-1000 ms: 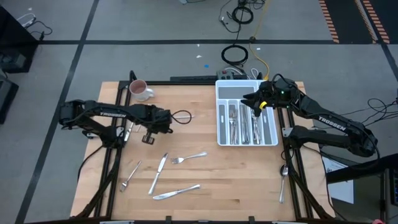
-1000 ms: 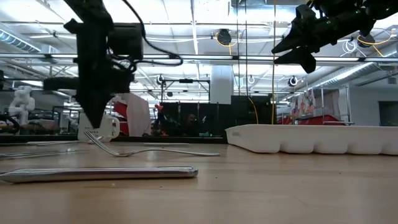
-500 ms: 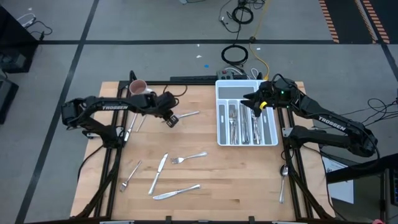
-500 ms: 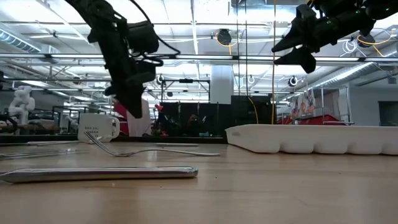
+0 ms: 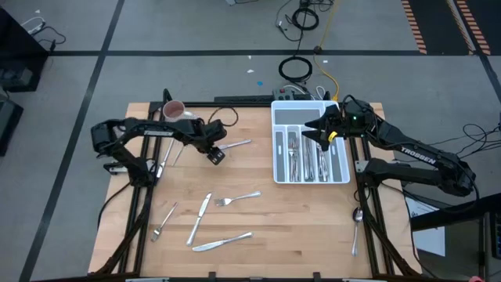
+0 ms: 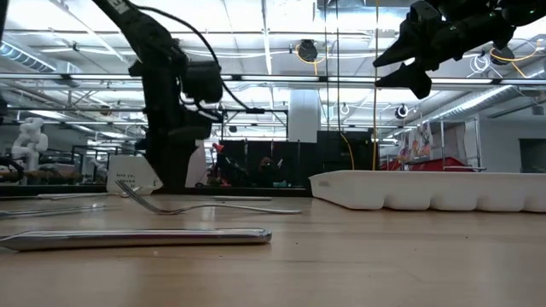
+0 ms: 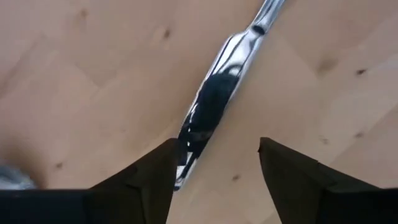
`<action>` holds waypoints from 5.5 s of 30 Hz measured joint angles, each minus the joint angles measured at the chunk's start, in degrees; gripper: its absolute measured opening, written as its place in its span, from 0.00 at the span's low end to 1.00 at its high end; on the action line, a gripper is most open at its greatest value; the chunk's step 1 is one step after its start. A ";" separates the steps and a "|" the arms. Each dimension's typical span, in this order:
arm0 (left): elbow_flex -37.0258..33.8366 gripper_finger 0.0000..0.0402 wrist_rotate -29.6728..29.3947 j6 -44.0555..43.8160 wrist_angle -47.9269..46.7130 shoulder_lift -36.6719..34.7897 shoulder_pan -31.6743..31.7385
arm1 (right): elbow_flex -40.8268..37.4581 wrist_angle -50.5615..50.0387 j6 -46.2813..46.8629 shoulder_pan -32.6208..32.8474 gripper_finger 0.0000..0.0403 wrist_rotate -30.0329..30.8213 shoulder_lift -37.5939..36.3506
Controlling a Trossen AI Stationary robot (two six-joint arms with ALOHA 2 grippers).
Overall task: Sort silverware
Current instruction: Put the silver table knife into the silverware tray
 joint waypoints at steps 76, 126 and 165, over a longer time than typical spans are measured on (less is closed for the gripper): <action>11.73 0.14 0.52 43.48 -8.45 12.83 5.06 | 0.00 -2.01 3.52 0.00 0.58 0.00 0.00; 50.53 0.14 -0.48 101.93 10.10 25.12 -6.85 | 8.17 -20.69 -2.88 -3.87 0.58 26.98 -13.69; 70.15 0.14 6.42 128.62 21.34 49.70 -8.27 | 8.26 -21.79 -2.95 -3.78 0.58 26.46 -14.69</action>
